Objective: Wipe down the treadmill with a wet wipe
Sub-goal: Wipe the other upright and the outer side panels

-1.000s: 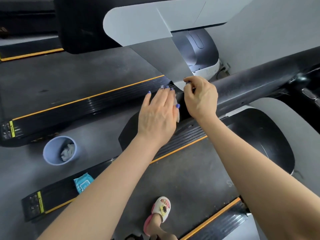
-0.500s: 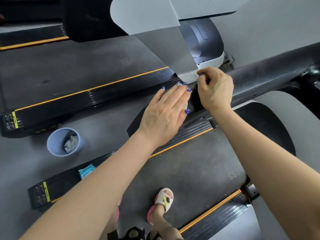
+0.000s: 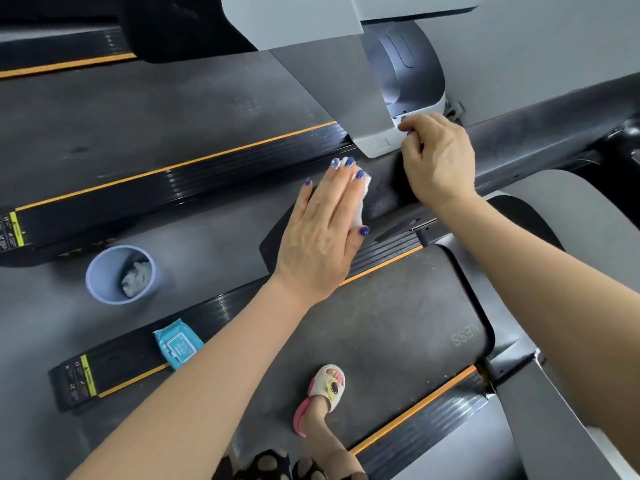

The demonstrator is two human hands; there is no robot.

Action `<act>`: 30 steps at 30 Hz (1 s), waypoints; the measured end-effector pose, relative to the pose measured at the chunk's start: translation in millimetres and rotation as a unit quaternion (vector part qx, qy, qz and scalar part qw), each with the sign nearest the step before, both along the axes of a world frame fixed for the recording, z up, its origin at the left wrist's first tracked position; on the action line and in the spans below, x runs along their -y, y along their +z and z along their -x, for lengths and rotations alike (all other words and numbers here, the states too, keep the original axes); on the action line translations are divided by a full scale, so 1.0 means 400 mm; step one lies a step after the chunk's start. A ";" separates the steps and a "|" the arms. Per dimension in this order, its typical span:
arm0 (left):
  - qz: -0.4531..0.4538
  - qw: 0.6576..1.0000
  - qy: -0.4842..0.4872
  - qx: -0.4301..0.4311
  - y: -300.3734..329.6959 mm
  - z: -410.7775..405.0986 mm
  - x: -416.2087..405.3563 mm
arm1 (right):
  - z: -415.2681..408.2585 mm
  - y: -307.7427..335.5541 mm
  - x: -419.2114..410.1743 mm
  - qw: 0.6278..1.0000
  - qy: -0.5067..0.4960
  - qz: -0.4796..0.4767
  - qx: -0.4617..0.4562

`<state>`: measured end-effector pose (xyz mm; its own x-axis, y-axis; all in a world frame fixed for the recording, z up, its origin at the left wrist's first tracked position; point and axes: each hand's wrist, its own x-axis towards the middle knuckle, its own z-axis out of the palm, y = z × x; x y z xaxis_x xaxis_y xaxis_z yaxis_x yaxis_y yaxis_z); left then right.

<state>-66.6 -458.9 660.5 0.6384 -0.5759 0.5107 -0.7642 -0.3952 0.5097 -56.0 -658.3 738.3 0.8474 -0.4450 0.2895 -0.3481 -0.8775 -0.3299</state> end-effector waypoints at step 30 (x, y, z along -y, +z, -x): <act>0.015 0.986 0.003 -0.168 -0.156 0.114 -0.096 | -0.020 -0.015 -0.114 1.000 0.004 -0.003 0.031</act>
<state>-112.3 -420.6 597.9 0.7779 -0.5593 0.2865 -0.5477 -0.3800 0.7454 -47.8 -612.6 732.4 0.8314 -0.4406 0.3385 -0.3207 -0.8780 -0.3553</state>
